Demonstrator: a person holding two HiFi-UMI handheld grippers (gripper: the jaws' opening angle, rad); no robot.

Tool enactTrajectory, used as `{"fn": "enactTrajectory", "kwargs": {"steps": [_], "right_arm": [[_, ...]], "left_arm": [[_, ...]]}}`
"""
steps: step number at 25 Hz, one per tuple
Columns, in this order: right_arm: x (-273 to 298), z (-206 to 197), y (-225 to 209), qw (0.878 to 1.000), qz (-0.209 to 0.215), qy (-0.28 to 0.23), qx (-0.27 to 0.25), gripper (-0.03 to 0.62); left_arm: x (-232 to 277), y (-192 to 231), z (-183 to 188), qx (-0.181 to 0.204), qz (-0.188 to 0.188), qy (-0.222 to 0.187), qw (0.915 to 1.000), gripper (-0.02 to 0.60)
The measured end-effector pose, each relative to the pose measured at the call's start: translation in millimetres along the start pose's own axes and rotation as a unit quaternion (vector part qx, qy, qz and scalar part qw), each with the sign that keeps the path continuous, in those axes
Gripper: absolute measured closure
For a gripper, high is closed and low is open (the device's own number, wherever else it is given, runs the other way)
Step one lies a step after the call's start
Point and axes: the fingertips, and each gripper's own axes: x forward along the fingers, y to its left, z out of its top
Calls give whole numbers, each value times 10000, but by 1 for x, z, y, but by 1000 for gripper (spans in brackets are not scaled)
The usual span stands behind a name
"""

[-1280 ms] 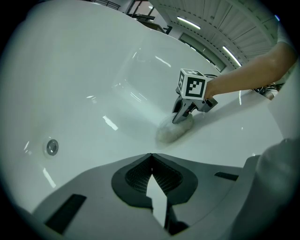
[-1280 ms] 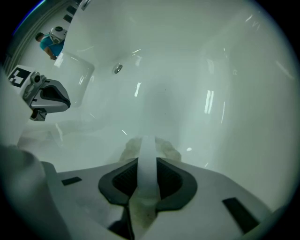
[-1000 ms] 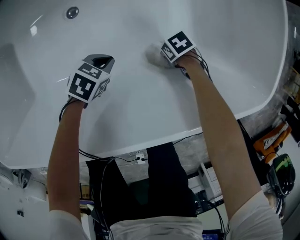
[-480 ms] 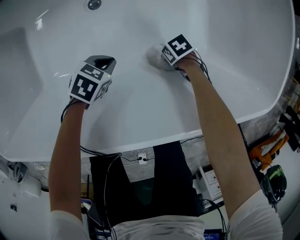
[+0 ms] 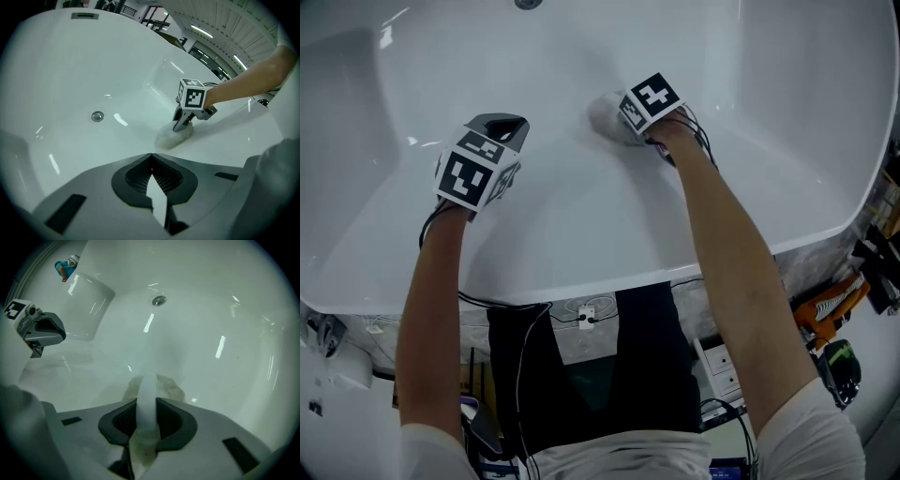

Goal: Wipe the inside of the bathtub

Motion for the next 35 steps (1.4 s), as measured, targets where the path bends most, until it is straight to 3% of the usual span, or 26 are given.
{"fn": "enactTrajectory", "kwargs": {"steps": [17,35], "right_arm": [[35,64,85,9992,69,203,-341,494],[71,126,181,9971,184,287,-687,494]], "left_arm": [[-59,71,-66,-385,258,-160,9988,571],[-120,133,-145,-547,525,-108,9971,570]]}}
